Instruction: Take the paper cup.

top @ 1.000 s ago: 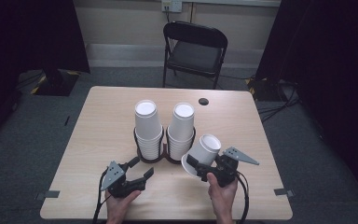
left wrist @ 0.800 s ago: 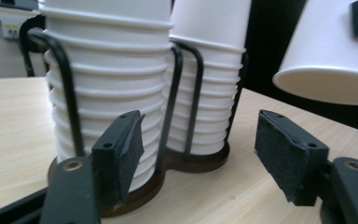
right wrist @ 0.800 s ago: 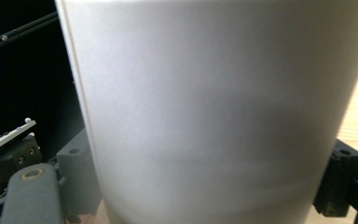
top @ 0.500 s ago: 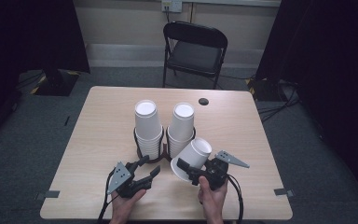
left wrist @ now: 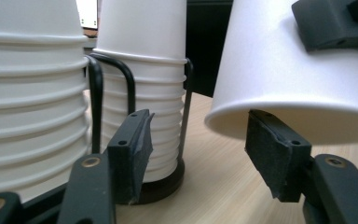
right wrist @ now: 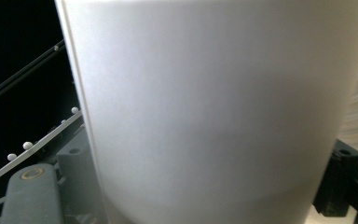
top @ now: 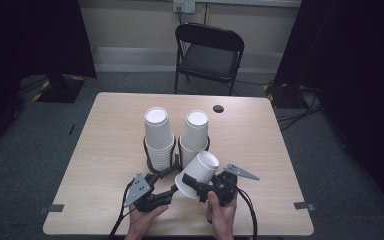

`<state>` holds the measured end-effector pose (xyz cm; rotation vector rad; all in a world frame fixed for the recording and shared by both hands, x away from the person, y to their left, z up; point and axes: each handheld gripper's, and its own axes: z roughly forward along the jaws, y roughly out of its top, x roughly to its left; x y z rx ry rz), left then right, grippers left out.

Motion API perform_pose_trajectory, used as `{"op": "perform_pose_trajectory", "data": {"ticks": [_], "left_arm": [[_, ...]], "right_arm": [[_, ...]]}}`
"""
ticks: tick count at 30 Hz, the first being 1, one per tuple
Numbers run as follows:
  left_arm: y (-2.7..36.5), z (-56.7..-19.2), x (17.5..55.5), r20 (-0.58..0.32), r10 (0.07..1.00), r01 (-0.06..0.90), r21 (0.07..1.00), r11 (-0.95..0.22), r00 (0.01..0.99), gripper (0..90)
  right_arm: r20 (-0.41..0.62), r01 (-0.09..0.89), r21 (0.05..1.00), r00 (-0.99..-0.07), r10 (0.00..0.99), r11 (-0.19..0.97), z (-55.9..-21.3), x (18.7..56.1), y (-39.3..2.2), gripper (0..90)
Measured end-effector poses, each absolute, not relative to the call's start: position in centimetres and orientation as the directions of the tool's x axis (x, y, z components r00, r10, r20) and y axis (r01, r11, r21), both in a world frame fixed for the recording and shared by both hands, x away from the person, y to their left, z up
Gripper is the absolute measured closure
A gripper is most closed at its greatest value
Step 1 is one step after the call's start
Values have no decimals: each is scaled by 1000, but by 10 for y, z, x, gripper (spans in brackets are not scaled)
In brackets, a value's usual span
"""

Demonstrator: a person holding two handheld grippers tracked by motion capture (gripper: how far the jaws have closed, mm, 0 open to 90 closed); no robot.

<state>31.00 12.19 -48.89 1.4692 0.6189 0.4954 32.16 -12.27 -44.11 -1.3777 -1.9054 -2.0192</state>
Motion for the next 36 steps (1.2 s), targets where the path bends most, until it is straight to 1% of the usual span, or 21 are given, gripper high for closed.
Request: {"op": "perform_pose_trajectory", "data": {"ticks": [5, 8, 11, 14, 17, 19, 20, 22, 25, 30, 36], "left_arm": [[115, -491, 311, -62, 665, 29, 998, 61, 744, 495], [110, -491, 311, -54, 665, 14, 998, 65, 745, 490], [107, -490, 312, -26, 665, -9, 999, 49, 746, 486], [105, -488, 312, -19, 670, -28, 998, 60, 742, 501], [103, -487, 310, 4, 675, -53, 997, 53, 737, 545], [101, -487, 308, 27, 684, -68, 997, 33, 729, 607], [101, -487, 308, 32, 693, -61, 998, 17, 720, 613], [102, -488, 308, 39, 703, -59, 998, 3, 710, 695], [103, -489, 308, 46, 704, -58, 998, -7, 708, 759], [105, -487, 309, 38, 701, -51, 999, -1, 712, 780], [108, -486, 310, 16, 689, -31, 999, 10, 725, 821]], "right_arm": [[608, 575, 781, -610, 509, -244, -441, 321, -119, 162], [607, 576, 781, -614, 504, -239, -442, 320, -116, 162], [614, 585, 776, -616, 493, -234, -442, 320, -113, 162], [621, 600, 769, -616, 484, -223, -443, 320, -109, 162], [631, 624, 755, -610, 479, -201, -444, 322, -105, 159], [654, 644, 735, -593, 470, -211, -447, 324, -103, 155], [660, 650, 730, -587, 470, -213, -447, 324, -103, 152], [661, 651, 728, -582, 474, -216, -448, 325, -103, 144], [646, 643, 738, -587, 488, -203, -448, 324, -103, 136], [624, 627, 755, -599, 502, -191, -447, 323, -100, 124], [601, 596, 777, -602, 526, -205, -444, 324, -103, 105]]}}
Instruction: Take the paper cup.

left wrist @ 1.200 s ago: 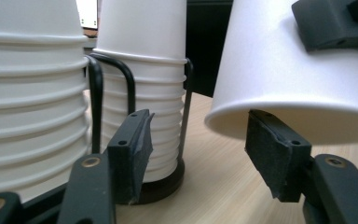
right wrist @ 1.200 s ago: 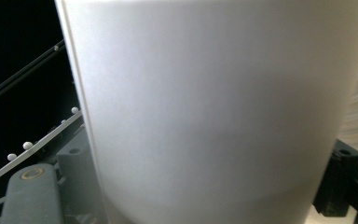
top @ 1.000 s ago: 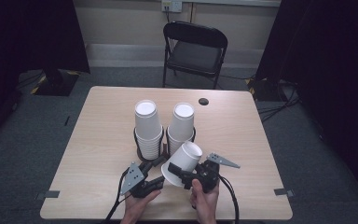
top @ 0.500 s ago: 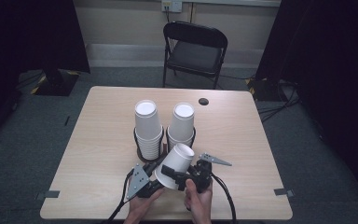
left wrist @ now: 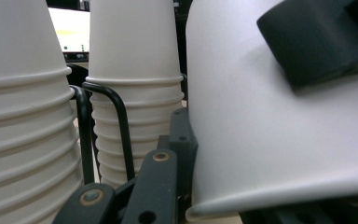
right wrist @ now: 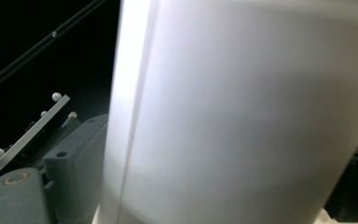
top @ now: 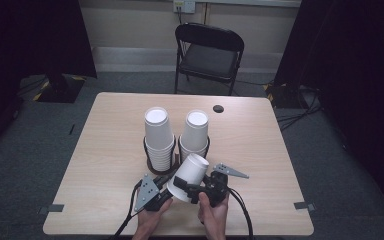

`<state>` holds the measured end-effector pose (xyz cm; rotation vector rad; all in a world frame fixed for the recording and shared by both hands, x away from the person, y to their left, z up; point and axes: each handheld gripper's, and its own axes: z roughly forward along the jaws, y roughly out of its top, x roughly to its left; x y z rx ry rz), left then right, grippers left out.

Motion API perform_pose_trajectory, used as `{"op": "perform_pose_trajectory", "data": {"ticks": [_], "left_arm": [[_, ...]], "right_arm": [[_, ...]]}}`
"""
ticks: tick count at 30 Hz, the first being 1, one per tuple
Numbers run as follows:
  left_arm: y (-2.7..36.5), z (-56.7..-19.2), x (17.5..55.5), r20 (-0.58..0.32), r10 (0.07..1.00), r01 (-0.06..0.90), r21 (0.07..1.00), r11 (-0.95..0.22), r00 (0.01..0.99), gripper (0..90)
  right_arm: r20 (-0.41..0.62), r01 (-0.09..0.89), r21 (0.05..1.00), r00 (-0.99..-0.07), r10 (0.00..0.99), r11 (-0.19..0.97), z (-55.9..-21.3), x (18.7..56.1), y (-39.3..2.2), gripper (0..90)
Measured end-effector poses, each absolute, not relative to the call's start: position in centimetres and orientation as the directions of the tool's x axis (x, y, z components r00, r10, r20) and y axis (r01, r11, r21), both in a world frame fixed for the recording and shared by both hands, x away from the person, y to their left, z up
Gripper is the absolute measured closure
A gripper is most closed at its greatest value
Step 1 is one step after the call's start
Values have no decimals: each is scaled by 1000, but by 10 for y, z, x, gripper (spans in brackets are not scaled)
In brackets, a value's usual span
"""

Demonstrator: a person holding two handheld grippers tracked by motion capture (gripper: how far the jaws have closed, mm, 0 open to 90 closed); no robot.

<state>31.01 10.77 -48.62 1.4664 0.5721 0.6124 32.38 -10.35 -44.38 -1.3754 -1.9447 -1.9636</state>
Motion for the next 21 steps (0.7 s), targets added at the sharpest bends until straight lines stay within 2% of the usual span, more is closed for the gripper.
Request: {"op": "perform_pose_trajectory", "data": {"ticks": [12, 21], "left_arm": [[113, -485, 309, -21, 658, 11, 1000, 20, 753, 849], [115, -485, 307, -47, 631, 65, 998, -5, 774, 852]], "right_arm": [[595, 576, 788, -618, 514, -219, -442, 328, -109, 85], [575, 540, 804, -598, 558, -250, -436, 330, -120, 114]]}}
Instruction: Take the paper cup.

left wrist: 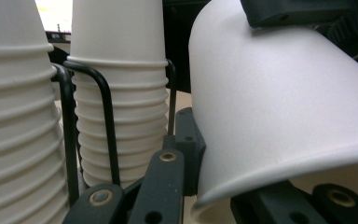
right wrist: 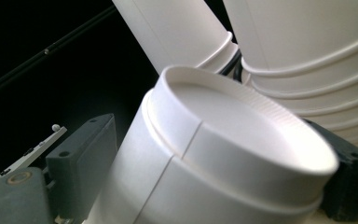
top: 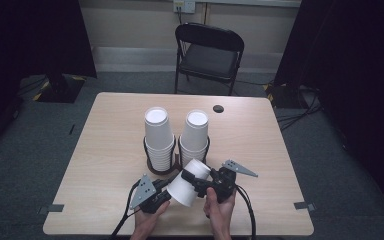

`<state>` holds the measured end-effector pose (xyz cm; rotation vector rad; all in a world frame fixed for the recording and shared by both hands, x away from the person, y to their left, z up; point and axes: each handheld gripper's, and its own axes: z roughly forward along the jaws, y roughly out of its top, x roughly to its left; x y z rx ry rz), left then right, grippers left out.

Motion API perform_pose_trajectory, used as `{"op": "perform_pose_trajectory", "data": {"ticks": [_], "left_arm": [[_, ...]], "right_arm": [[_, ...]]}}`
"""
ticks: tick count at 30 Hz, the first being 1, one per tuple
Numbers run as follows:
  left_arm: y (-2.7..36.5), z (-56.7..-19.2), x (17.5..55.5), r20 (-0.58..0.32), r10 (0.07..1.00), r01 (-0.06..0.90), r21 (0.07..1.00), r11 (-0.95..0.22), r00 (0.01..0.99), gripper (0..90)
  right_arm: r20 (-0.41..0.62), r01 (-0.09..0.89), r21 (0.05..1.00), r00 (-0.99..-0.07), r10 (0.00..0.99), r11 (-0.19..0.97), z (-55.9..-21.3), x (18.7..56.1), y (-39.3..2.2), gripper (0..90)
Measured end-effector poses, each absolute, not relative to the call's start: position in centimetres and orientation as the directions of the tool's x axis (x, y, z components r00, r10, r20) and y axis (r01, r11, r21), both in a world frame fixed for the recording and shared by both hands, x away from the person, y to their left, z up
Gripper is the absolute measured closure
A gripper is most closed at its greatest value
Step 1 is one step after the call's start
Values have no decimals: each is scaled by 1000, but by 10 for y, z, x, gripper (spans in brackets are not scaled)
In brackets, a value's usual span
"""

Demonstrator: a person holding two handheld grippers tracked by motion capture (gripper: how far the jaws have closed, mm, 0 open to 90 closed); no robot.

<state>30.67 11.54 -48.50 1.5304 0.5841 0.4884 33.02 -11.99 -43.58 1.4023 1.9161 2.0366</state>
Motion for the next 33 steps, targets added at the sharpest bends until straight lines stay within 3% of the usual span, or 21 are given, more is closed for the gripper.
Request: {"op": "perform_pose_trajectory", "data": {"ticks": [9, 18, 33], "left_arm": [[118, -483, 305, -19, 603, 83, 993, -79, 798, 858], [125, -478, 307, -2, 589, 108, 984, -145, 808, 858], [137, -467, 310, 23, 576, 165, 948, -272, 817, 857]], "right_arm": [[556, 497, 821, -584, 591, -281, -437, 328, -132, 128], [460, 446, 871, -592, 662, -207, -432, 328, -137, 127], [373, 366, 917, -644, 668, -159, -430, 321, -147, 127]]}}
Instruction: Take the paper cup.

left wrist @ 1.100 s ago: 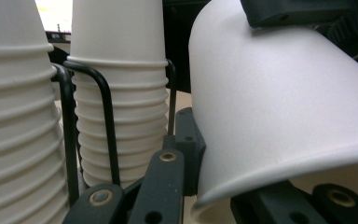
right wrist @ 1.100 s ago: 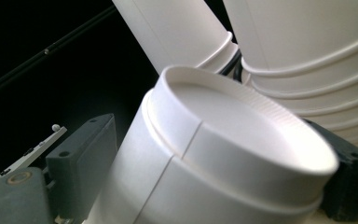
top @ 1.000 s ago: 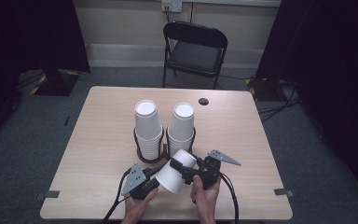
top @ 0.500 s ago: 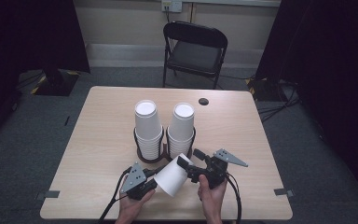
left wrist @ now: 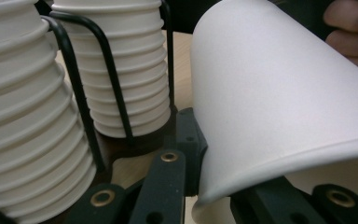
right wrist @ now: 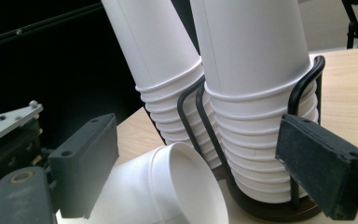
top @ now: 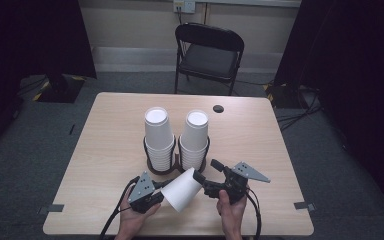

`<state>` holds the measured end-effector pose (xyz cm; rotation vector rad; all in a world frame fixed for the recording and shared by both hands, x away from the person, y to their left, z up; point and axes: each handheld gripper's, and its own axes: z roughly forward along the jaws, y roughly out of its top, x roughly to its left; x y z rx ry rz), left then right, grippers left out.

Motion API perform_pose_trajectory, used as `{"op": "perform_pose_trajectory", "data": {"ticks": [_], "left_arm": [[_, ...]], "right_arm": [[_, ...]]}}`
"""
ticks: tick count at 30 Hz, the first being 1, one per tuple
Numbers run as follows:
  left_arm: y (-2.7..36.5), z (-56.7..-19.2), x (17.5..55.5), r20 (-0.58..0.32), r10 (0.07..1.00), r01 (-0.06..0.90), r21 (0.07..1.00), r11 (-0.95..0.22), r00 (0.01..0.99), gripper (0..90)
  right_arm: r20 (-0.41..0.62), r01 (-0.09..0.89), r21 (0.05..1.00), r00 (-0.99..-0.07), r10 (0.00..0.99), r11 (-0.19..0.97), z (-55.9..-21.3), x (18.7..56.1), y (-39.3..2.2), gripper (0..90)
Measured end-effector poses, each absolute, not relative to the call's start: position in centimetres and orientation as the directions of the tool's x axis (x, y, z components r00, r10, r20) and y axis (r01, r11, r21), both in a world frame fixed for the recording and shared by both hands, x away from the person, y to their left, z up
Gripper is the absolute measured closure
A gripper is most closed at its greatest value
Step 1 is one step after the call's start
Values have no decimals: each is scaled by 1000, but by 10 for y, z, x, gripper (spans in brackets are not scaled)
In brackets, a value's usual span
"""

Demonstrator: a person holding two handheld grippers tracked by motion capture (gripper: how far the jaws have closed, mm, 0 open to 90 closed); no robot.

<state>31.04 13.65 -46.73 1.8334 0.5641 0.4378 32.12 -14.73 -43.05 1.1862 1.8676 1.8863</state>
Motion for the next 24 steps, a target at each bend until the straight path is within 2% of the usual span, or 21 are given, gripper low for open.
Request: {"op": "perform_pose_trajectory", "data": {"ticks": [7, 16, 20, 24], "left_arm": [[141, -458, 318, 18, 575, 199, 929, -313, 818, 857], [137, -441, 321, 29, 546, 238, 879, -413, 837, 861], [134, -435, 323, 19, 527, 256, 859, -444, 849, 860], [132, -429, 327, 15, 512, 272, 833, -481, 859, 860]], "right_arm": [[319, 329, 938, -703, 636, -107, -435, 315, -155, 127], [285, 316, 946, -710, 644, -71, -444, 304, -161, 130], [229, 281, 959, -713, 662, -28, -447, 299, -161, 131], [180, 243, 970, -747, 640, 11, -448, 294, -161, 132]]}}
